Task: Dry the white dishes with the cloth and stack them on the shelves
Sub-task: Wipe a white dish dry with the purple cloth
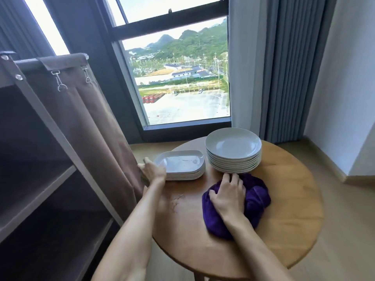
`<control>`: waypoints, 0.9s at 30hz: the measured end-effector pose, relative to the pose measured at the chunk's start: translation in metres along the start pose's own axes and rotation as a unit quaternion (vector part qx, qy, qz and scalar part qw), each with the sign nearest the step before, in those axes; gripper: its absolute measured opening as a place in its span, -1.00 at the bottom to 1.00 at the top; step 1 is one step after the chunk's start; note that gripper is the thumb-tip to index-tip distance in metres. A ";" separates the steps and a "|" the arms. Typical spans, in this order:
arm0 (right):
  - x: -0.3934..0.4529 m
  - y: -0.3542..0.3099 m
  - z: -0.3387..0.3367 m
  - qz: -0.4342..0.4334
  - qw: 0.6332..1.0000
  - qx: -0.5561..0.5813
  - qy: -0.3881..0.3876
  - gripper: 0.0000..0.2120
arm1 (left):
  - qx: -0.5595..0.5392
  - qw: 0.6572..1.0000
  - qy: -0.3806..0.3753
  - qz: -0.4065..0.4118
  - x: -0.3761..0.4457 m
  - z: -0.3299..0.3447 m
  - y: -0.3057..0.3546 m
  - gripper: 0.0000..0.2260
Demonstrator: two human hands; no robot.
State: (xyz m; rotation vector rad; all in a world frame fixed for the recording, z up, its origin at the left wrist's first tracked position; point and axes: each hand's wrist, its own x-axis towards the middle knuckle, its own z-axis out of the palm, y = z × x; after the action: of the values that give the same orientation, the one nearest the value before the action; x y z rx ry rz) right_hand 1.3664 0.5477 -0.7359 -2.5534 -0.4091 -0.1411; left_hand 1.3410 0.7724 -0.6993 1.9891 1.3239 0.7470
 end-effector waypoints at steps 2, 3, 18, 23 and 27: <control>0.004 0.002 0.001 0.007 1.000 0.030 0.003 -0.47 | 0.018 0.999 -0.014 -0.044 0.008 -0.002 -0.002 -0.74; 0.005 0.003 0.002 0.008 0.999 0.040 0.006 -0.51 | 0.027 0.998 -0.018 -0.054 0.010 -0.004 -0.003 -0.82; -0.004 0.006 -0.010 -0.002 0.985 0.162 0.060 -0.84 | -0.269 0.948 -0.073 -0.151 -0.001 -0.040 0.003 -0.95; -0.016 0.008 -0.035 0.021 0.993 0.029 0.115 -0.48 | -0.350 0.904 -0.147 -0.195 -0.018 -0.054 0.005 -0.89; -0.024 0.024 -0.044 0.074 0.995 -0.054 -0.049 -0.42 | -0.443 0.845 -0.194 -0.227 -0.046 -0.060 0.003 -0.82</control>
State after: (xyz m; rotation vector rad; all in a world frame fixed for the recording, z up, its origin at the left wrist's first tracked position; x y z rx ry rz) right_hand 1.3506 0.4983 -0.7148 -2.6946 -0.2546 0.0174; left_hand 1.2823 0.7402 -0.6636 0.9564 0.8900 0.5318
